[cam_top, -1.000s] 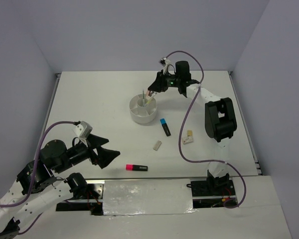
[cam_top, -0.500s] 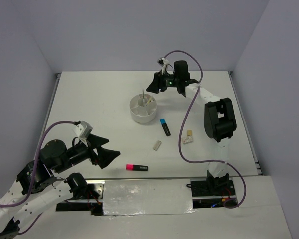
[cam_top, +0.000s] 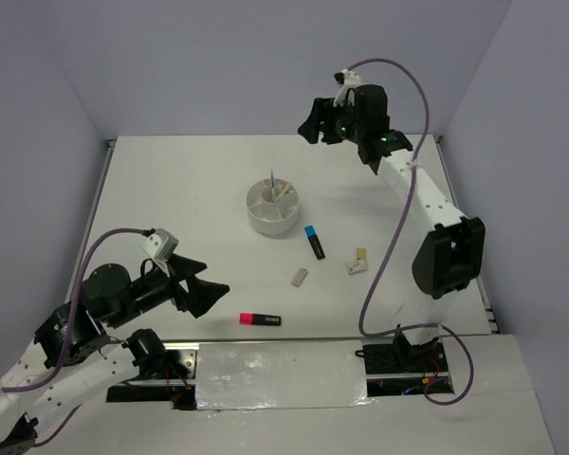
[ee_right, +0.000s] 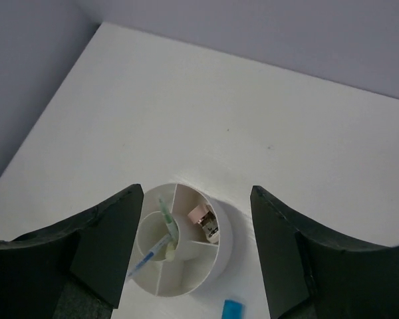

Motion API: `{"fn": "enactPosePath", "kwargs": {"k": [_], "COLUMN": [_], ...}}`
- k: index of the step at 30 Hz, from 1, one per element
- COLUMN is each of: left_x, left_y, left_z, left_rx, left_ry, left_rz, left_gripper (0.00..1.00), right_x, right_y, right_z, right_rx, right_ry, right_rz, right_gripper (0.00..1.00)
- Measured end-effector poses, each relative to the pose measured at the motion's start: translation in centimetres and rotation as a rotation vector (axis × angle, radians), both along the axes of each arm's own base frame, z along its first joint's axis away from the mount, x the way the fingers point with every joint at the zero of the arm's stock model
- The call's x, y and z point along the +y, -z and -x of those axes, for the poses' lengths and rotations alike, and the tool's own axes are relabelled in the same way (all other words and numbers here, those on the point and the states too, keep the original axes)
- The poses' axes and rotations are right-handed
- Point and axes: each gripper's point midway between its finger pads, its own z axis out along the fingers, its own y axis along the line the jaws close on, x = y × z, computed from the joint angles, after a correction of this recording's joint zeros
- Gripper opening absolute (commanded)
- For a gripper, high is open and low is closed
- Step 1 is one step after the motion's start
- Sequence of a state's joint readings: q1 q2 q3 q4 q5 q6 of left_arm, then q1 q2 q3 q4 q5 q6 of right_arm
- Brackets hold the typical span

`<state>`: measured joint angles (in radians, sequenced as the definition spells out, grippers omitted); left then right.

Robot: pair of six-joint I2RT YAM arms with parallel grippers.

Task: Sort the stationery into containers
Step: Place the stapler in the storage box, then pick up the stationery from the center of the board.

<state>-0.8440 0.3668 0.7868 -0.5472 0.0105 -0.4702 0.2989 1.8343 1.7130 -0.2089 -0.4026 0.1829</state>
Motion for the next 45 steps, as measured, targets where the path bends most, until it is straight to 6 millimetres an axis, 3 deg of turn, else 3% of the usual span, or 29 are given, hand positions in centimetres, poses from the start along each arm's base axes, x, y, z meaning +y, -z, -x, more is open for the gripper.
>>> {"fn": "enactPosePath", "kwargs": {"k": [3, 6, 9, 13, 15, 18, 21, 24, 33, 38, 39, 45], "left_x": [0.1, 0.1, 0.1, -1.2, -2.7, -5.1, -7.0, -9.3, -15.6, -17.1, -17.4, -17.6], "left_y": [0.6, 1.7, 3.3, 6.0, 7.9, 10.8, 13.6, 15.3, 19.7, 21.9, 22.4, 23.9], "left_z": [-0.9, -2.1, -3.7, -5.8, -7.0, -8.2, -8.8, -9.7, -11.9, -12.2, -12.5, -12.9], "left_rx": [0.017, 0.055, 0.126, 0.235, 0.29, 0.352, 0.394, 0.415, 0.39, 0.386, 0.388, 0.386], "left_ry": [-0.036, -0.088, -0.169, -0.244, -0.25, -0.239, -0.214, -0.191, -0.156, -0.153, -0.156, -0.159], "left_rz": [-0.024, -0.067, -0.114, -0.171, -0.211, -0.269, -0.344, -0.405, -0.589, -0.656, -0.67, -0.721], "left_gripper": [0.99, 0.99, 0.99, 0.99, 0.99, 0.94, 0.85, 0.76, 0.67, 0.6, 0.53, 0.54], "right_x": [-3.0, -5.5, -7.5, -9.3, -10.3, -11.5, -12.3, -12.6, -12.9, -13.0, -13.0, -13.1], "right_y": [-4.7, -5.6, -3.0, 3.4, 6.0, 7.9, 8.2, 7.5, 7.9, 7.3, 7.2, 6.8], "right_z": [2.4, 6.4, 10.6, 15.1, 17.0, 19.3, 21.5, 22.5, 23.7, 24.2, 24.3, 24.9], "right_rx": [-0.026, -0.01, 0.057, 0.194, 0.262, 0.299, 0.286, 0.258, 0.259, 0.241, 0.237, 0.222], "right_ry": [0.164, 0.261, 0.321, 0.367, 0.396, 0.432, 0.441, 0.438, 0.43, 0.42, 0.418, 0.4], "right_rz": [-0.026, -0.052, -0.053, -0.008, 0.032, 0.055, 0.05, 0.037, 0.043, 0.039, 0.039, 0.042], "right_gripper": [0.76, 0.77, 0.77, 0.77, 0.76, 0.74, 0.71, 0.68, 0.68, 0.68, 0.68, 0.68]}}
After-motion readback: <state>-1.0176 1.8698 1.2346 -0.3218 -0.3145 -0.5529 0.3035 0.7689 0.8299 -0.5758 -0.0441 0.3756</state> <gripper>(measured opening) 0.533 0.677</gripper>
